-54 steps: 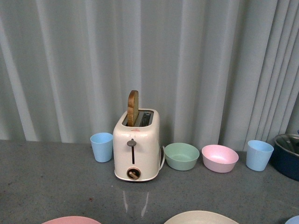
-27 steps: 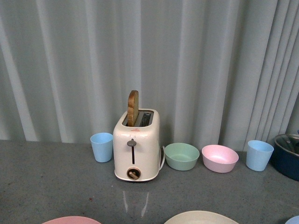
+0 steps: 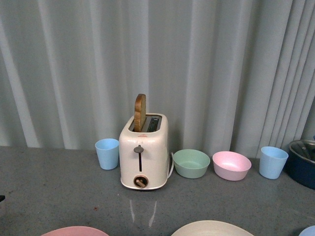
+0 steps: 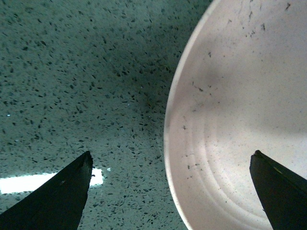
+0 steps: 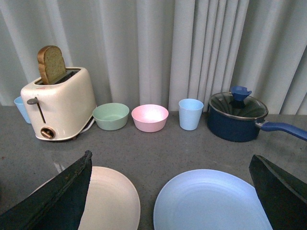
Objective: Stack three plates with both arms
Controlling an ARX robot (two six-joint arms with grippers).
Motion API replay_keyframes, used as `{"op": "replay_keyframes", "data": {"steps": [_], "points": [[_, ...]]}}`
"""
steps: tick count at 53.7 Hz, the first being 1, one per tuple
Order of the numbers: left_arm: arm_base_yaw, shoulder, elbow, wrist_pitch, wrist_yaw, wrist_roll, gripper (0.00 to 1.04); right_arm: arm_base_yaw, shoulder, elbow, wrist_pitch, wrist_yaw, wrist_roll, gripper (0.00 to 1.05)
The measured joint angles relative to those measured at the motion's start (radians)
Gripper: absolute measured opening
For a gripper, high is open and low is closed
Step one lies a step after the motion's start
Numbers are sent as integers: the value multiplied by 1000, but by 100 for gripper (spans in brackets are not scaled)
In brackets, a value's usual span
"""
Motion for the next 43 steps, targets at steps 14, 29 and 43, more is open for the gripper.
{"op": "replay_keyframes", "data": {"steps": [14,29,43], "points": [[-10,30,-27,44,-10,0,98,0,0,0,0,0,0,97],[-13,35,-34,52,-25,1,65,0,0,0,0,0,0,97],[-13,35,-34,51,-31,4,18,0,0,0,0,0,0,97]]}}
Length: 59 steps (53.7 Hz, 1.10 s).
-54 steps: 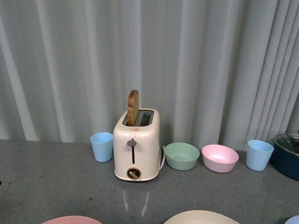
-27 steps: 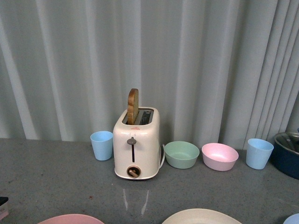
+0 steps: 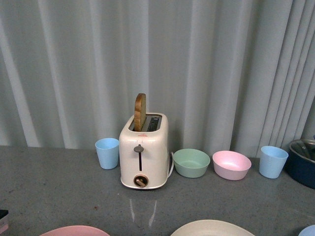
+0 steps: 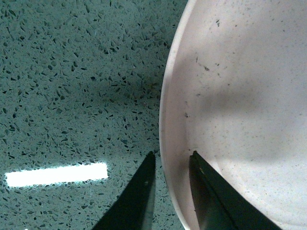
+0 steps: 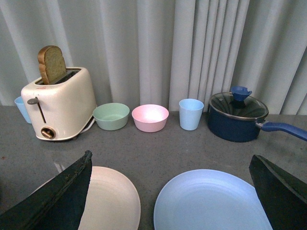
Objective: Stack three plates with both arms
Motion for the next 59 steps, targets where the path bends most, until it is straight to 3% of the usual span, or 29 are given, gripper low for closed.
{"op": "replay_keyframes", "data": {"steps": [8,24,46,59], "points": [[3,-12,3,0,23,-18,4,0,0,0,0,0,0,97],[15,-37,39,-102,40,-12,4,0,0,0,0,0,0,97],[58,-154,280,-450,95,45,3,0,0,0,0,0,0,97],[-42,-214,421,-590,172,-35,3,0,0,0,0,0,0,97]]}}
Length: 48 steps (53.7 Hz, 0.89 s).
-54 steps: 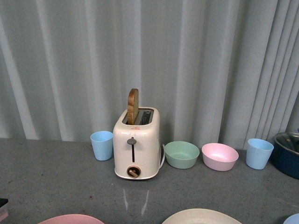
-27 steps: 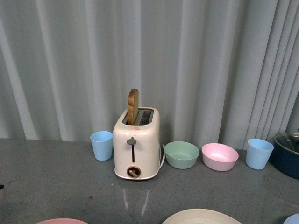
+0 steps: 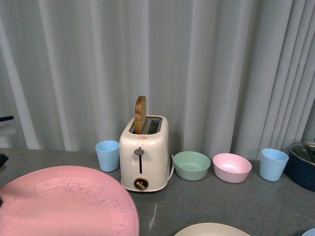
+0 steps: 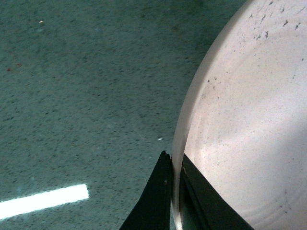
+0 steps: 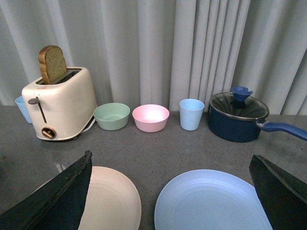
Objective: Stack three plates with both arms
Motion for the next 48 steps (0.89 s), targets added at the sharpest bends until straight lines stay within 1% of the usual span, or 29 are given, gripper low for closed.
{"op": "replay_keyframes", "data": {"steps": [4,7,12,17,26,31,38,48], "points": [[-49,-2,4,-5,10,-32,3,0,0,0,0,0,0,97],[-114,-2,3,-4,19,-70,3,0,0,0,0,0,0,97],[-195,1,2,14,13,-117,3,0,0,0,0,0,0,97],[-289,9,2,38,-3,-164,3,0,0,0,0,0,0,97],[-428,79,34,64,-42,-233,3,0,0,0,0,0,0,97],[-476,130,76,72,-67,-261,3,0,0,0,0,0,0,97],[-517,198,152,74,-106,-289,3,0,0,0,0,0,0,97],[-537,306,245,89,-141,-316,3,0,0,0,0,0,0,97]]}}
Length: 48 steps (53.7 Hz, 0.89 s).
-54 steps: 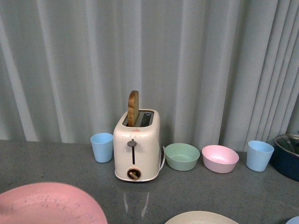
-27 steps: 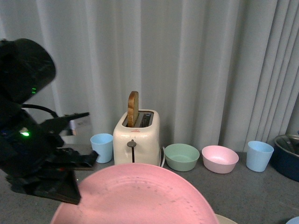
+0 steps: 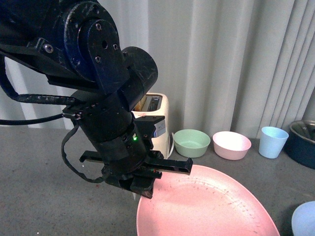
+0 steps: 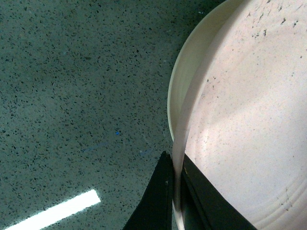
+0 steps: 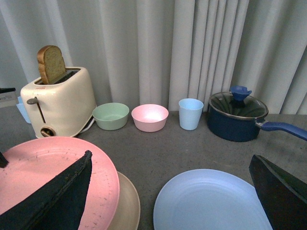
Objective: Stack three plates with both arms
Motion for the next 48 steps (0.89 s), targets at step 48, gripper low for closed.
{"op": "replay_keyframes", "data": {"steps": [48], "points": [[-64,88,17,68,-11,-74,31,0,0,0,0,0,0,97]]}}
